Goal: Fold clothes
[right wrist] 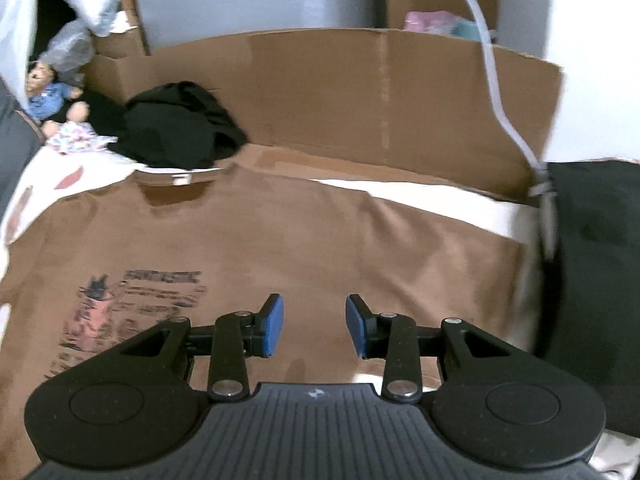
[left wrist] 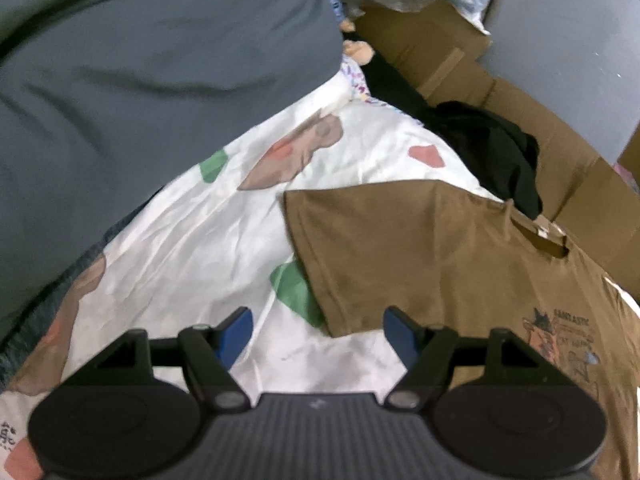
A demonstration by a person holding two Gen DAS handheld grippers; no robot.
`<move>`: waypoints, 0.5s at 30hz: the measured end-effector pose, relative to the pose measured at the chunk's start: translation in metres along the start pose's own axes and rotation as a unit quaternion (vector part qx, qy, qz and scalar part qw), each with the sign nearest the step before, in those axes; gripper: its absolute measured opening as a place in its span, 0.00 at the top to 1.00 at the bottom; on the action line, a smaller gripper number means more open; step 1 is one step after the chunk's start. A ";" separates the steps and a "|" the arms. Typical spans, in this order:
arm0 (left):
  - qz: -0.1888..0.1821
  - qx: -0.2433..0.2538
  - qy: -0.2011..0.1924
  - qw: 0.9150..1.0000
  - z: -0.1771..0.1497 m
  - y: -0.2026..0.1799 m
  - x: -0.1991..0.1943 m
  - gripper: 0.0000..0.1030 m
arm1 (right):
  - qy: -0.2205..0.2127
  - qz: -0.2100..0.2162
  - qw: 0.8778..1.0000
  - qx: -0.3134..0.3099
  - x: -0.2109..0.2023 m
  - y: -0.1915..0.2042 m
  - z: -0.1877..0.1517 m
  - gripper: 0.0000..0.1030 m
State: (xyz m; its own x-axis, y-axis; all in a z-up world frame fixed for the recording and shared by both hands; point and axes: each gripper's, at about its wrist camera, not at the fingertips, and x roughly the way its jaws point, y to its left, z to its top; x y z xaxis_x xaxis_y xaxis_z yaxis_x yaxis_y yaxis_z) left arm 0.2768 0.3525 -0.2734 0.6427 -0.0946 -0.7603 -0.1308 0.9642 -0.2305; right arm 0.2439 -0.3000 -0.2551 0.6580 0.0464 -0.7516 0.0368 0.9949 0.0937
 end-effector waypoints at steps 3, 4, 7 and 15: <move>-0.006 -0.024 0.005 1.000 -0.003 0.007 0.009 0.33 | 0.006 0.017 1.000 -0.011 0.011 0.016 -0.002 0.62; -0.019 -0.035 0.013 0.999 -0.004 0.009 0.015 0.38 | 0.007 0.023 1.000 -0.015 0.014 0.021 -0.003 0.62; -0.033 -0.047 0.024 0.998 -0.006 0.010 0.025 0.48 | 0.009 0.040 0.999 -0.019 0.020 0.032 -0.006 0.62; -0.066 -0.098 0.042 0.992 -0.018 0.007 0.051 0.62 | 0.008 0.063 0.997 -0.034 0.022 0.054 -0.013 0.62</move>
State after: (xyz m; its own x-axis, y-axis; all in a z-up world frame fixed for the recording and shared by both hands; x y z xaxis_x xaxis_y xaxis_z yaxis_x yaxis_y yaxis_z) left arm 0.2951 0.3498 -0.3248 0.6005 -0.2452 -0.7611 -0.1996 0.8758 -0.4396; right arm 0.2507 -0.2440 -0.2751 0.6424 0.1714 -0.7469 -0.0967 0.9850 0.1428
